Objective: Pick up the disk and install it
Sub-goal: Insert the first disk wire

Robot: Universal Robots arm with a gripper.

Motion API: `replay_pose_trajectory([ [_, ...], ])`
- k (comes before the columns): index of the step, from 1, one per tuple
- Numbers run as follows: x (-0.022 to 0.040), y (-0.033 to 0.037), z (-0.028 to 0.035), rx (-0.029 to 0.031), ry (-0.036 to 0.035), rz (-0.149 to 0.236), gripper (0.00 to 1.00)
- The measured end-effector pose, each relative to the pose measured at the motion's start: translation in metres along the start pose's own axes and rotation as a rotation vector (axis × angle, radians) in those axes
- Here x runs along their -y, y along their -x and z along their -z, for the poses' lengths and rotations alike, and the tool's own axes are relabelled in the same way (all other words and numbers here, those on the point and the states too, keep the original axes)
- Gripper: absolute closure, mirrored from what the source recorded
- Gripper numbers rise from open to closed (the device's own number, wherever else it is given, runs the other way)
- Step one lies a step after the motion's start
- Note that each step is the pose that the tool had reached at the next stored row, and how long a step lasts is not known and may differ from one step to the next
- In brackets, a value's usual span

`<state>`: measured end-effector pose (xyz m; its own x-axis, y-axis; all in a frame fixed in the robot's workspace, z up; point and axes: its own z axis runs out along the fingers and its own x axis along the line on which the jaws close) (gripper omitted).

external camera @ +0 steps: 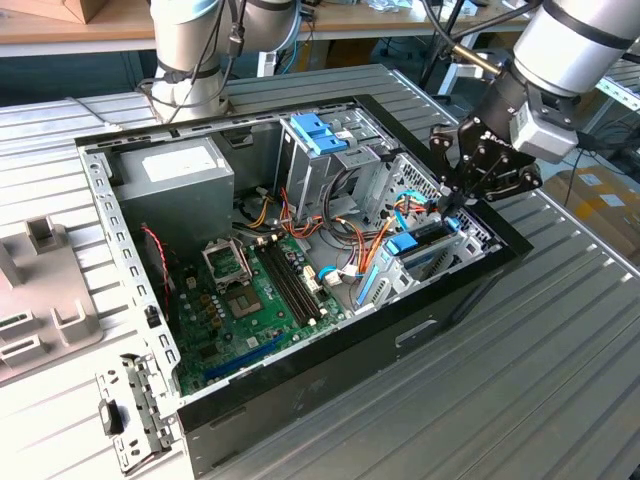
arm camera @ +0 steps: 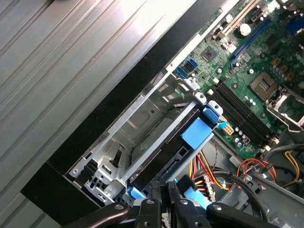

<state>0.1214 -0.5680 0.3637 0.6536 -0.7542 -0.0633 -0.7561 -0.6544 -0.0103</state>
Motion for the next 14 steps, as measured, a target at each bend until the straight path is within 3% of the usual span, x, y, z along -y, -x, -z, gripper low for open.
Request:
replay_pose_trajectory([
  [14,-0.0001,-0.0002,-0.0041,-0.0018,-0.0107,-0.168,0.83],
])
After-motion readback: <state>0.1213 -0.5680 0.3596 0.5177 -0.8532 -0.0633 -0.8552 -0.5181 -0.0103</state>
